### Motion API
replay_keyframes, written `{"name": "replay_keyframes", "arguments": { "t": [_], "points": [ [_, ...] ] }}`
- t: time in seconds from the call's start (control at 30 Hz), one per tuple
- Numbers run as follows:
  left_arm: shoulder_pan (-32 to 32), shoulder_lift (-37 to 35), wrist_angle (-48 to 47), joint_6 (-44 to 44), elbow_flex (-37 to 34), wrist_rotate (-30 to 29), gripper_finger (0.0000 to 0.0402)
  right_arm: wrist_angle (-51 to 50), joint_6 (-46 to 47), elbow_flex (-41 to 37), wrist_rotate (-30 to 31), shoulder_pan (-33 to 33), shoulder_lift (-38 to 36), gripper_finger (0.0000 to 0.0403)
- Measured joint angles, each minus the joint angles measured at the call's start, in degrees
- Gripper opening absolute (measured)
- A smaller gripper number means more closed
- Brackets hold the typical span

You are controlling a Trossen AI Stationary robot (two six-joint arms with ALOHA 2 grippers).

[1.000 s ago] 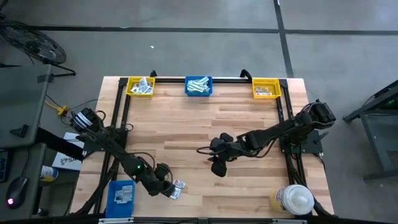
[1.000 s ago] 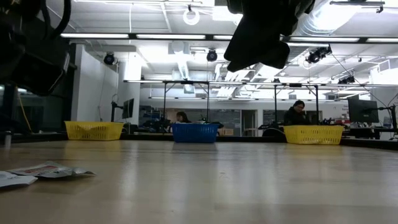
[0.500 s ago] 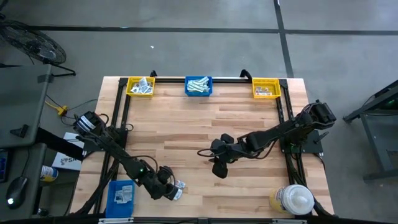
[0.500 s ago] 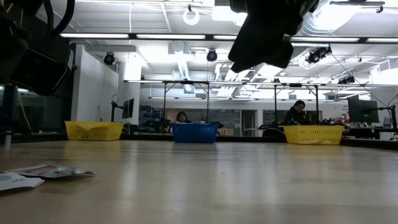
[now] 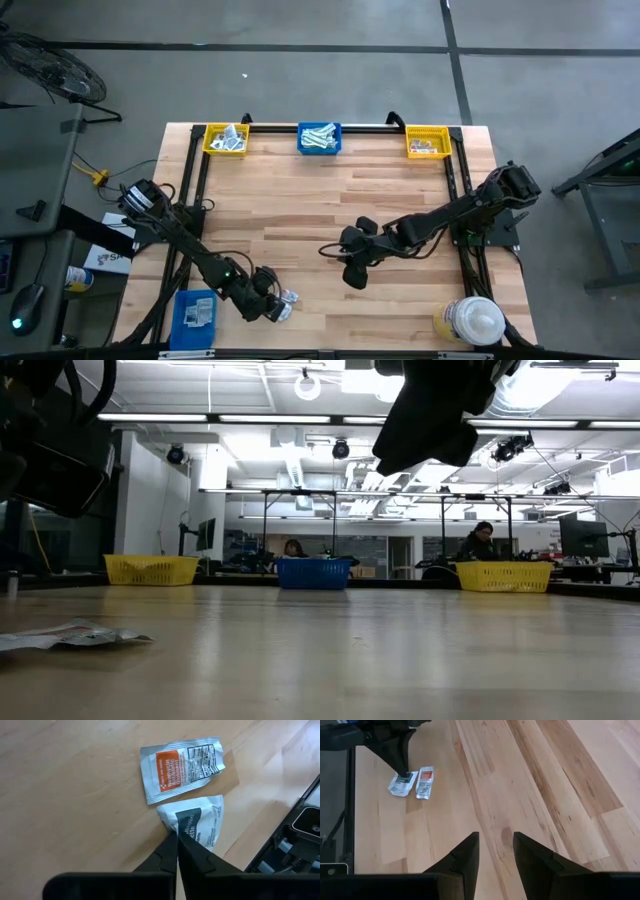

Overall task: Pick & Place First Aid Supplies
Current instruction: Put the gray towelette pack into the left yellow bin

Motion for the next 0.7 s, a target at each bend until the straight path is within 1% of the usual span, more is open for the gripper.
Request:
{"name": "replay_keyframes", "arguments": {
  "t": [0.2,0.3,0.43,0.53,0.63,0.7],
  "points": [
    [0.0,0.0,0.4,0.8,0.0,-0.4,0.0002,-0.2,0.0,0.0,0.0,0.0,0.0,0.0114],
    [0.0,-0.7,0.5,1.9,0.0,0.4,0.0001,-0.2,0.0,0.0,-0.3,0.0,0.0,0.0114],
    [0.0,-3.0,-1.9,4.6,2.5,1.6,0.0001,-0.6,0.0,0.0,-0.7,0.0,0.0,0.0114],
    [0.0,-5.1,-8.2,6.6,5.4,1.6,0.0,-0.9,0.0,0.0,-1.0,0.0,0.0,0.0114],
    [0.0,-7.5,-17.6,7.9,9.2,0.4,0.0,-1.3,0.0,0.0,-1.1,0.0,0.0,0.0114],
    [0.0,-9.2,-25.8,8.0,12.1,-1.2,0.0,-1.4,0.0,0.0,-1.1,0.0,0.0,0.0114]
  ]
}}
